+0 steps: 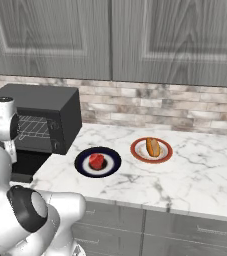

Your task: Open the toaster oven door. Place the hotdog bun on the top rack in the toaster oven and place the steak on the bottom rack.

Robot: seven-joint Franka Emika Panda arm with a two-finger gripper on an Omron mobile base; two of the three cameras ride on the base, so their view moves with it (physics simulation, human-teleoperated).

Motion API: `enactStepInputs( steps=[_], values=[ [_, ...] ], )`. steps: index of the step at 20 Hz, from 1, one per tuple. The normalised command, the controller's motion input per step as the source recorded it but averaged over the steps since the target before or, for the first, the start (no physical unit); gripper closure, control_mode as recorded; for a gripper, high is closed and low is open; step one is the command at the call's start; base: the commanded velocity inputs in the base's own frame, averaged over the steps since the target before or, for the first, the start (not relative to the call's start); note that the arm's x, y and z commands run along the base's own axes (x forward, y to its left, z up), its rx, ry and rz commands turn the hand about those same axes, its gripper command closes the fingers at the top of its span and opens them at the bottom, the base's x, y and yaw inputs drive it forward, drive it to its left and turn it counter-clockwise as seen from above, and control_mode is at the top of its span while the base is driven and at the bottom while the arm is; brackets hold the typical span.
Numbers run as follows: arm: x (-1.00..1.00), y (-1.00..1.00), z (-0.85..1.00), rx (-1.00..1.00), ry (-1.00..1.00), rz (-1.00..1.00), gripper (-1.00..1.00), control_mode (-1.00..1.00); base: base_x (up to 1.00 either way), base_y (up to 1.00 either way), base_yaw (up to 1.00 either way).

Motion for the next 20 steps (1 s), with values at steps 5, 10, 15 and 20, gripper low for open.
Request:
enactStepInputs(
  steps=[5,10,15,20],
  values=[
    [-0.01,-0.27,0.13,0.01,0.1,-0.62,-1.0,-1.0,0.0,0.0,0.0],
    [0.0,-0.12,0.11,0.02,0.02,-0.53,-1.0,-1.0,0.0,0.0,0.0],
    [-0.03,-0.12,0.05,0.02,0.01,-0.42,-1.0,-1.0,0.0,0.0,0.0],
    [-0.03,-0.14,0.06,0.13,-0.01,-0.31,-1.0,-1.0,0.0,0.0,0.0]
  ],
)
